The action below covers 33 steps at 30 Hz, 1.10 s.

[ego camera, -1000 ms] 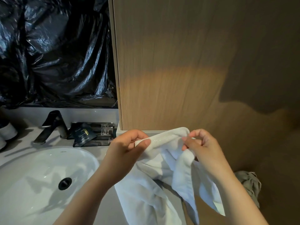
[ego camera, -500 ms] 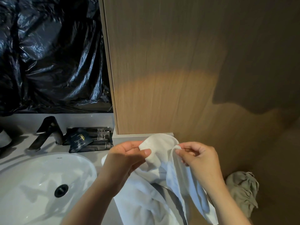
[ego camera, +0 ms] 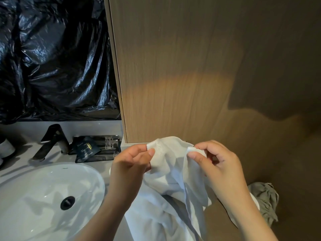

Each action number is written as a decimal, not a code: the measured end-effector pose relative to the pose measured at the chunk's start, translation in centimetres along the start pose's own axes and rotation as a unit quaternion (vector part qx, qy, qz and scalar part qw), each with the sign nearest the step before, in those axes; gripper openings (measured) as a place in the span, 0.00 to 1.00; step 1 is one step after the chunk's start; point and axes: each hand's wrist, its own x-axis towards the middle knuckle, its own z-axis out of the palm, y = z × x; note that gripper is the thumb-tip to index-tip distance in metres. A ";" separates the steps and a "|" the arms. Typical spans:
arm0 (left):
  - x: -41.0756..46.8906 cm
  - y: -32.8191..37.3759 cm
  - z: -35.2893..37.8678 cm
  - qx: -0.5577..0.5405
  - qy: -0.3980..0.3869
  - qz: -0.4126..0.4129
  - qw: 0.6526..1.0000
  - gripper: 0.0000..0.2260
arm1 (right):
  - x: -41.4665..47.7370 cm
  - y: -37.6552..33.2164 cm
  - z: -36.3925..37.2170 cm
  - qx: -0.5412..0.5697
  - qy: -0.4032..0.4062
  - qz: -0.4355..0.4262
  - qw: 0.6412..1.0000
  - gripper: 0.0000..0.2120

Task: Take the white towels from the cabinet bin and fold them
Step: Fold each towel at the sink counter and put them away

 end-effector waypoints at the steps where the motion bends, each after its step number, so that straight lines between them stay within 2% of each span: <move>1: -0.1 0.2 0.2 -0.006 -0.007 0.002 1.000 0.05 | 0.0 -0.4 -0.1 -0.002 -0.015 -0.009 1.000 0.04; 7: -0.5 0.3 0.8 0.020 -0.052 0.028 0.998 0.09 | -0.1 -2.1 -0.3 0.007 -0.086 -0.070 0.994 0.09; 12: -1.2 0.6 1.4 0.011 -0.098 0.052 0.994 0.08 | -0.2 -2.1 0.4 0.029 -0.071 -0.030 0.997 0.05; 16: -1.6 0.9 2.0 0.035 -0.118 0.101 0.987 0.07 | -0.6 -1.9 0.9 0.051 -0.056 -0.009 0.997 0.02; 20: -2.0 0.8 2.1 0.031 -0.121 0.112 0.986 0.11 | -0.6 -1.7 1.1 0.041 -0.043 0.002 0.998 0.02; 33: -2.2 0.4 2.5 0.022 -0.105 0.115 0.988 0.13 | -0.8 -1.3 1.6 0.060 -0.017 0.014 0.998 0.02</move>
